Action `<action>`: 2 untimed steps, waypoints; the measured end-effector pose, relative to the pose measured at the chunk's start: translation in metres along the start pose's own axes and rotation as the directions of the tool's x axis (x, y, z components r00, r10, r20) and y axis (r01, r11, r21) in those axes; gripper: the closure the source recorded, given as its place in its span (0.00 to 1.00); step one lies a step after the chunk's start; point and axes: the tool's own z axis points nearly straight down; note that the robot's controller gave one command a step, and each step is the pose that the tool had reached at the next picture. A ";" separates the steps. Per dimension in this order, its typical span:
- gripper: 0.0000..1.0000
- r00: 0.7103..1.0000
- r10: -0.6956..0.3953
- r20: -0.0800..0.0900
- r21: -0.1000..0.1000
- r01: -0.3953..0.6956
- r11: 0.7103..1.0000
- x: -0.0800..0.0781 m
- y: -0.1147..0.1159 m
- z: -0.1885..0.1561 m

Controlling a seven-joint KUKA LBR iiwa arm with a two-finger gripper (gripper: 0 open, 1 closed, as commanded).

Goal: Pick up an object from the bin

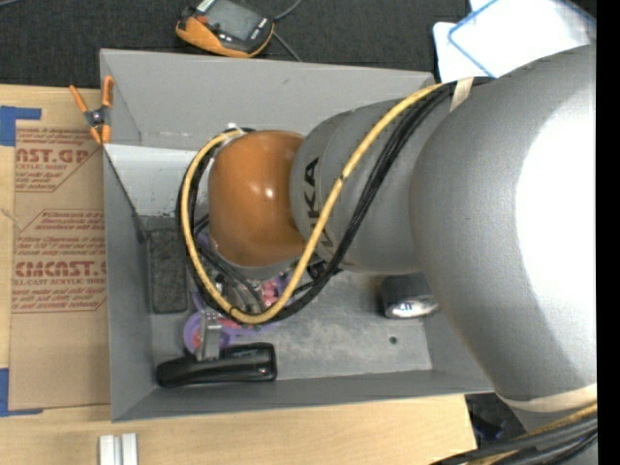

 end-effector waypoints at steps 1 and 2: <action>0.00 1.000 0.000 0.000 0.000 0.000 1.000 0.000 0.000 0.000; 0.00 0.955 -0.297 0.002 -0.002 0.297 0.955 0.023 -0.008 0.043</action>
Offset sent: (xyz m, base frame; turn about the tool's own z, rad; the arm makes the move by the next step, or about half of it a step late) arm -0.0252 -0.0110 -0.0480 -0.3270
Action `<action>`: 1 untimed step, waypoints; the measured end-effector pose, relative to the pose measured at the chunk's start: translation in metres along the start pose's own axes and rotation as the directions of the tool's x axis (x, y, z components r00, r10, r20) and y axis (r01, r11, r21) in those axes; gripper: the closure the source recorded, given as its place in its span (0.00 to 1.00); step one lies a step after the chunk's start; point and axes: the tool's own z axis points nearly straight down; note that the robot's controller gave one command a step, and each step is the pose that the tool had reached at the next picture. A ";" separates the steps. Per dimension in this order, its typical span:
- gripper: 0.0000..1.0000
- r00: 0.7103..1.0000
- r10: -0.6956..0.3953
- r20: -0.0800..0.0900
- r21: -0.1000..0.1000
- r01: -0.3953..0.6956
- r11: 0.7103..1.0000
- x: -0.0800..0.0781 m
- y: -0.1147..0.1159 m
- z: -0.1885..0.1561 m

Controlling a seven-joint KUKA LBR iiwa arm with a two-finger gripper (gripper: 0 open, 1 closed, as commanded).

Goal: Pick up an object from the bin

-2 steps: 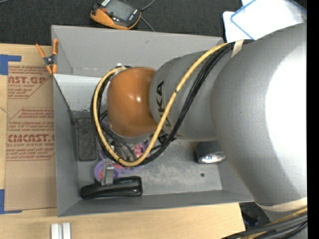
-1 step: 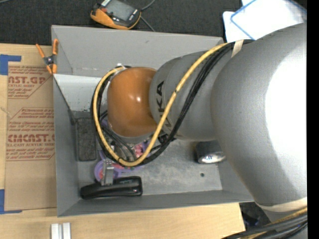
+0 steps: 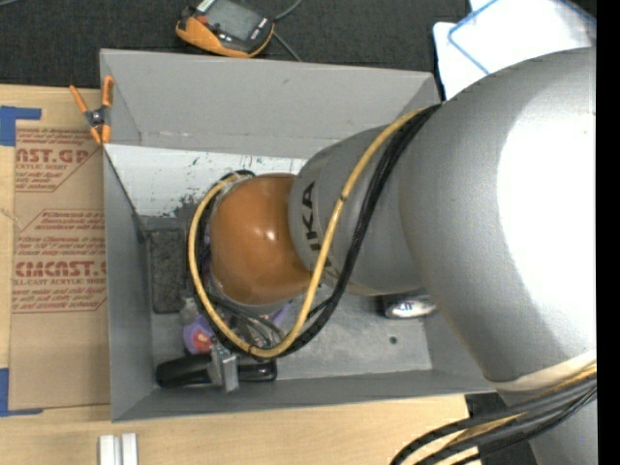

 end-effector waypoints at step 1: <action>1.00 0.999 -0.050 0.018 -0.002 0.050 0.999 -0.009 -0.019 0.025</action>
Offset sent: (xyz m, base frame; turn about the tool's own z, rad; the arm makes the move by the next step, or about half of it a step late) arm 0.0000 0.0000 0.0000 0.0000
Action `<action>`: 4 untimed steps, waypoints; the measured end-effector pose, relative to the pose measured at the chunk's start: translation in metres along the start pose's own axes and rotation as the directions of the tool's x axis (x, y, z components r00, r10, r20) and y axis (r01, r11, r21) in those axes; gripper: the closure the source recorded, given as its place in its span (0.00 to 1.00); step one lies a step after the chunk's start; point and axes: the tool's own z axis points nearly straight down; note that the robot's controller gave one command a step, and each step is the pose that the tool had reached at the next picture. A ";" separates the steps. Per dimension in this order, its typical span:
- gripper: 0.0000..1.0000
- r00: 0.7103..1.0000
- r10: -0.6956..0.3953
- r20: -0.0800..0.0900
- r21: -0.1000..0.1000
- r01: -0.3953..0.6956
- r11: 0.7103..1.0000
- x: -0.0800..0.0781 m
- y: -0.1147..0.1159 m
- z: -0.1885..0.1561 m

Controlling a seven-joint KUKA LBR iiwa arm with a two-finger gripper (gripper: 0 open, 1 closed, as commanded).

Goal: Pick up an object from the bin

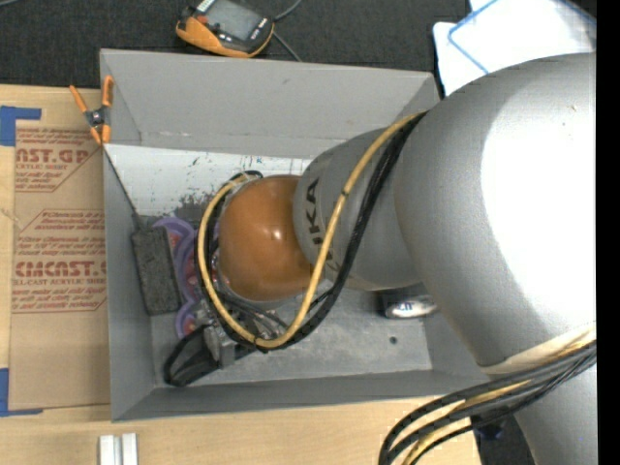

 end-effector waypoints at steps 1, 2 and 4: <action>1.00 1.000 0.000 0.000 0.000 0.000 1.000 0.000 0.000 0.000; 1.00 1.000 -0.009 -0.001 -0.001 0.009 1.000 0.000 0.011 -0.074; 1.00 1.000 0.009 -0.004 0.000 -0.009 1.000 -0.005 0.011 -0.166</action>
Offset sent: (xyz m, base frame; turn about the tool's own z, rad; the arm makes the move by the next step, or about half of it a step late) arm -0.0044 0.0094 0.0758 -0.0092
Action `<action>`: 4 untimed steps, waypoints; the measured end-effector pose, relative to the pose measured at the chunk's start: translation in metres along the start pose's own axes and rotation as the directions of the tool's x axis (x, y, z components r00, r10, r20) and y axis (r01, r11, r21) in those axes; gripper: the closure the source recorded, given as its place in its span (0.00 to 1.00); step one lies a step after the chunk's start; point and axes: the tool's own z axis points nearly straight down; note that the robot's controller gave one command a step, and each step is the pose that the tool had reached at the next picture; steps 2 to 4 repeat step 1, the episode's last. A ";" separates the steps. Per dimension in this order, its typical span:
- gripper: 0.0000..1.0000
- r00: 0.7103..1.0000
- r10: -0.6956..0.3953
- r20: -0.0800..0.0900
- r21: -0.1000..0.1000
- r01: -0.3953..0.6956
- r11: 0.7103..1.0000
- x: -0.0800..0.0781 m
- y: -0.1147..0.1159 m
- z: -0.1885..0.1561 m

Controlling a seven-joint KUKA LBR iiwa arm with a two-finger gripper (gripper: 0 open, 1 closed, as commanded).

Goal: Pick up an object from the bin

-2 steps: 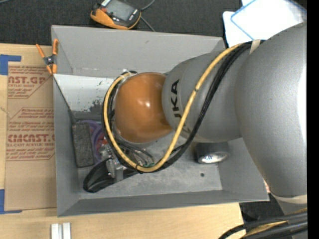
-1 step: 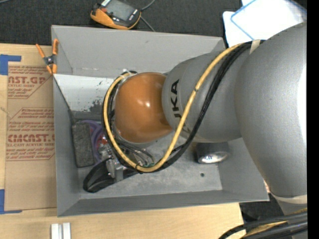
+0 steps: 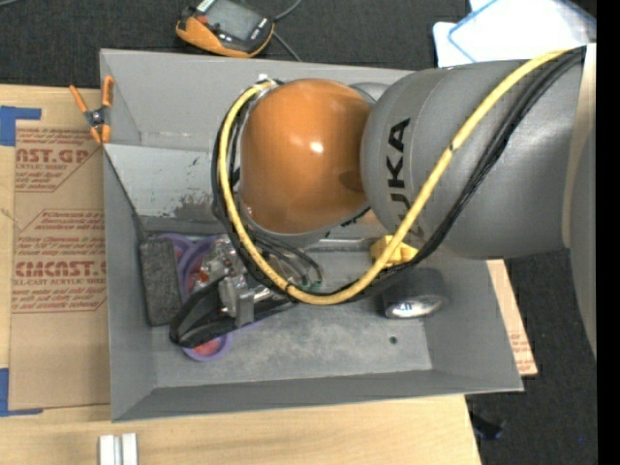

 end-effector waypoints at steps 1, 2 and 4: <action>1.00 1.000 -0.015 0.000 0.000 0.015 1.000 0.000 -0.006 -0.010; 1.00 1.000 -0.015 0.000 0.000 0.015 1.000 0.000 -0.006 -0.010; 1.00 1.000 -0.015 0.000 0.000 0.015 1.000 0.000 -0.006 -0.010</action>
Offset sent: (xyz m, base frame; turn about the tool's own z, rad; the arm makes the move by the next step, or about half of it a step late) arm 0.0134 0.0074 -0.0352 0.1907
